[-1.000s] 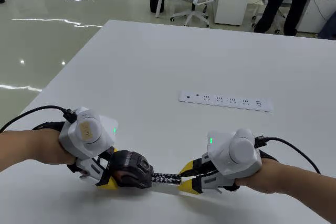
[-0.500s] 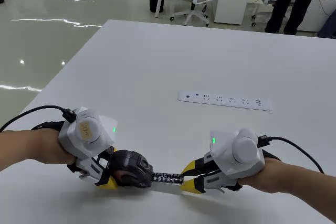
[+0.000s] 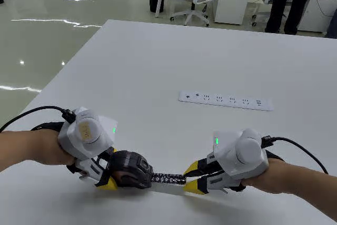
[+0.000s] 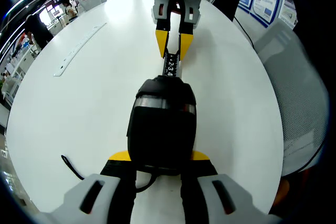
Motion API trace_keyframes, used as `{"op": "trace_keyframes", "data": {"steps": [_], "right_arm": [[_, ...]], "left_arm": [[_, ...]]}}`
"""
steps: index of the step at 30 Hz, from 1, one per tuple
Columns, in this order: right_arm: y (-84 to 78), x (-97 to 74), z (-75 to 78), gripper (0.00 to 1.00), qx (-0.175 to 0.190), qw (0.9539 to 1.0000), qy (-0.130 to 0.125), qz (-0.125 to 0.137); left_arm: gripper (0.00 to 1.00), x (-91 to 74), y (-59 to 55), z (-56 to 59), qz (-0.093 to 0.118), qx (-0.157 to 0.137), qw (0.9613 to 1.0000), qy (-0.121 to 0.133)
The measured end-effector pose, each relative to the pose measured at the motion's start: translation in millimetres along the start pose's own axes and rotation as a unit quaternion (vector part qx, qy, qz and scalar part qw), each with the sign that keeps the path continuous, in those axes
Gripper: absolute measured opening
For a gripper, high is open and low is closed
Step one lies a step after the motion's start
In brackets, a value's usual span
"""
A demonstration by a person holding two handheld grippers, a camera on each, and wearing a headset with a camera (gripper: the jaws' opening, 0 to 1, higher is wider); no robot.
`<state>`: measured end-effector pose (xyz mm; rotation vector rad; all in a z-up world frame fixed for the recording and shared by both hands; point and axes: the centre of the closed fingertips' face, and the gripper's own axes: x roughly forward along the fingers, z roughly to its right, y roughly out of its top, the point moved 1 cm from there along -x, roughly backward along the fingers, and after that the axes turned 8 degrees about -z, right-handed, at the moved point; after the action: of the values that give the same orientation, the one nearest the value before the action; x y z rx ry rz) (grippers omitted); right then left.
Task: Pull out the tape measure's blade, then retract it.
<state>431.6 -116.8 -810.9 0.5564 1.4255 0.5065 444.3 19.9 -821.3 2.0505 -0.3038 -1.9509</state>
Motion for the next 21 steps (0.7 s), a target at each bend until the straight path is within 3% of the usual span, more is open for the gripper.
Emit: {"op": "trace_keyframes", "data": {"steps": [21], "right_arm": [[-6.4,-4.0,-0.5,0.12,0.0,1.0,0.003,0.001]], "left_arm": [[0.27,0.7,-0.1,-1.4,-0.002,0.003,1.0,0.0]]}}
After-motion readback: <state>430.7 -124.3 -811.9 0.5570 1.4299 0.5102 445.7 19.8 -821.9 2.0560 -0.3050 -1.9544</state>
